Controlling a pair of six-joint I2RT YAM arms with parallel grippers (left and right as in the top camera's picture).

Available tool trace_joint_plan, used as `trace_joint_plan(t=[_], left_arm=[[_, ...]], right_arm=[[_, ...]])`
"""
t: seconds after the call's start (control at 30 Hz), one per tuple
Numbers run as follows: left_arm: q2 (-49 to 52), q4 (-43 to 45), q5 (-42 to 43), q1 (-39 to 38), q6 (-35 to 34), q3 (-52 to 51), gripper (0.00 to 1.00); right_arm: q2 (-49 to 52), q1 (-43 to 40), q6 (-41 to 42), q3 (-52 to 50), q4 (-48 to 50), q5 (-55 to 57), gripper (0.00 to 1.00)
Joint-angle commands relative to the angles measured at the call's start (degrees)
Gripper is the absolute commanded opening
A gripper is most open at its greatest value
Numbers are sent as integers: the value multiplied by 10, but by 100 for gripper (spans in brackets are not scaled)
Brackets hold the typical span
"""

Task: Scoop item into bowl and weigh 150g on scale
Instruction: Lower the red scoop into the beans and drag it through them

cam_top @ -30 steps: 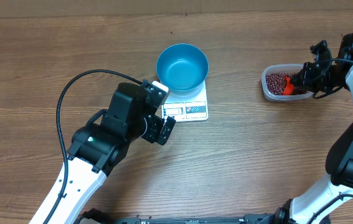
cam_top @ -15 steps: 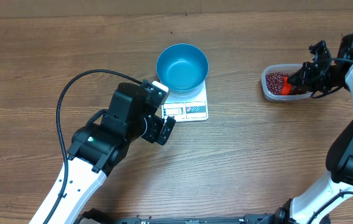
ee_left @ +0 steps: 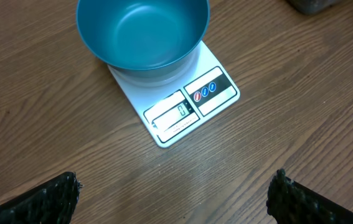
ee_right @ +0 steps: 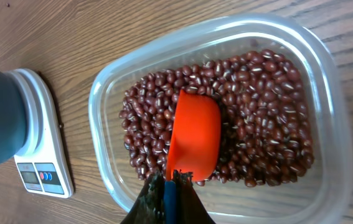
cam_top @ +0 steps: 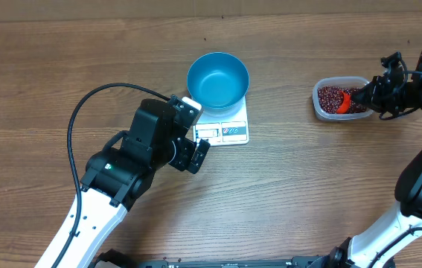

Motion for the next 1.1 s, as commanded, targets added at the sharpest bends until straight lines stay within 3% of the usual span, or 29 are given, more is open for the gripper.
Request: trace_joint_plan(t=[0.0,1.07], left_arm=[[3,2,9,-2,-5,14,99],[3,2,9,-2,-5,14,100]], right_arm=[[16,-5,-4,0,-4,1,4],[58,-9,-29,-1,-12,-64,4]])
